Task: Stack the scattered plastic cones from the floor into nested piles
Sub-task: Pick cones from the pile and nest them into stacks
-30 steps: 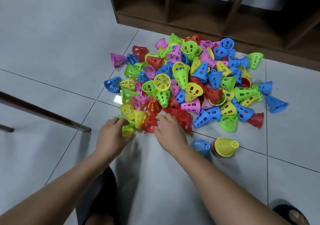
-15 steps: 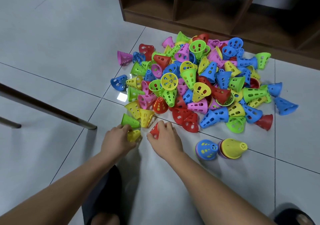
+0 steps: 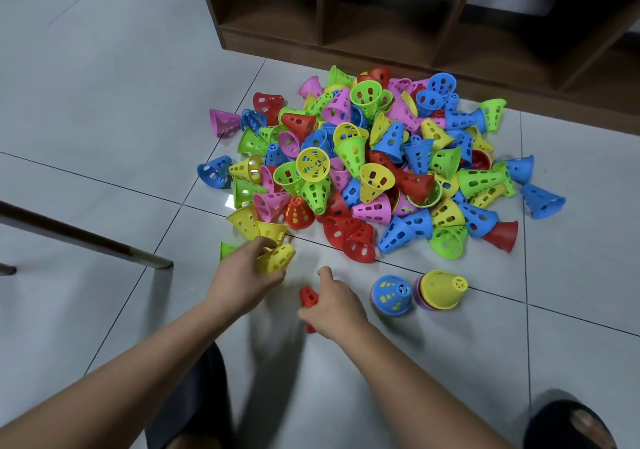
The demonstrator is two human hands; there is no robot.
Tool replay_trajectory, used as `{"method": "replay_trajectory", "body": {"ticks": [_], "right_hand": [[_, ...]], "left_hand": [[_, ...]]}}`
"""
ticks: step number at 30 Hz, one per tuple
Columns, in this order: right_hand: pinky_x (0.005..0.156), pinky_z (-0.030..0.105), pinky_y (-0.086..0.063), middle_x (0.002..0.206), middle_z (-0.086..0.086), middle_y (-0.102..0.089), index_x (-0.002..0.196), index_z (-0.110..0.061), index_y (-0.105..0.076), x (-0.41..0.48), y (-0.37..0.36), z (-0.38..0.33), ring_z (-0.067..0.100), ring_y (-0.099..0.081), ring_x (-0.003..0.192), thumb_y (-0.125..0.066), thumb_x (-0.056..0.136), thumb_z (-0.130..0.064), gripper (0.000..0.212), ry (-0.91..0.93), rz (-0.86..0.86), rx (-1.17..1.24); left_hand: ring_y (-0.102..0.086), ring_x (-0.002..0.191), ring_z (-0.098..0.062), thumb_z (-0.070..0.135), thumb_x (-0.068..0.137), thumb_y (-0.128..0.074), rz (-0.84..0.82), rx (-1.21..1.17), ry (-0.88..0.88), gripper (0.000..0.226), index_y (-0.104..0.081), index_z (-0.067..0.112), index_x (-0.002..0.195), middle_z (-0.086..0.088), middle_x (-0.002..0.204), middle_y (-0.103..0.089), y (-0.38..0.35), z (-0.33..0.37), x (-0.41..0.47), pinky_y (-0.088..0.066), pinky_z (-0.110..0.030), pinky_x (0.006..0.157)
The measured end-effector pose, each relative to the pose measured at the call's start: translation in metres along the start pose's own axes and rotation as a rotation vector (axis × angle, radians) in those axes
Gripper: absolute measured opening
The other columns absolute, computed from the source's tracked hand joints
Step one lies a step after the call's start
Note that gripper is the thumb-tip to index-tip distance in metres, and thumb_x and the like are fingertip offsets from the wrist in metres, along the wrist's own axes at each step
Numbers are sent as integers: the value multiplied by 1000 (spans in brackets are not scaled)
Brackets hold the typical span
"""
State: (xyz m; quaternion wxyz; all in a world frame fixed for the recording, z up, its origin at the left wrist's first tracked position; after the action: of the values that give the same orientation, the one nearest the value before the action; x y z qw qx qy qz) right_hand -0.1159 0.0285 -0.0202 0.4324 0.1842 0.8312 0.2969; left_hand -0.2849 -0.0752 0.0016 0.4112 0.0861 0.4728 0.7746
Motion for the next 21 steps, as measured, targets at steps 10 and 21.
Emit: {"method": "replay_trajectory", "body": {"ticks": [10,21], "right_hand": [[81,11,-46,115,-15,-56,123,-33,-63,-69,80,27,1,-59,101,-81,85,-40,42,323,562,417],[92,33,-55,122,-8,-54,129,-24,-60,-72,116,137,15,-60,113,-84,87,-23,48,70,979,564]], "left_hand": [[-66,103,-12,47,90,-79,62,-159,-167,49,-56,37,132,14,115,-68,2,76,4,-53,-33,82],[-67,113,-16,54,97,-71,-98,-246,-454,76,-26,41,157,7,136,-60,-37,148,-16,-58,-40,95]]}}
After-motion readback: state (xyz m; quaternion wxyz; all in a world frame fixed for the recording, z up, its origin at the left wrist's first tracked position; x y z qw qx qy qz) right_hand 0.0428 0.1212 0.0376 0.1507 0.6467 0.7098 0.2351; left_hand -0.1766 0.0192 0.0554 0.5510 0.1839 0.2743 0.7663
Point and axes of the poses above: each hand's wrist, its own x-axis towards the middle knuckle, its own y-axis out of the back of the hand, z = x × y, the point moved 1 cm from there along x, towards the middle knuckle
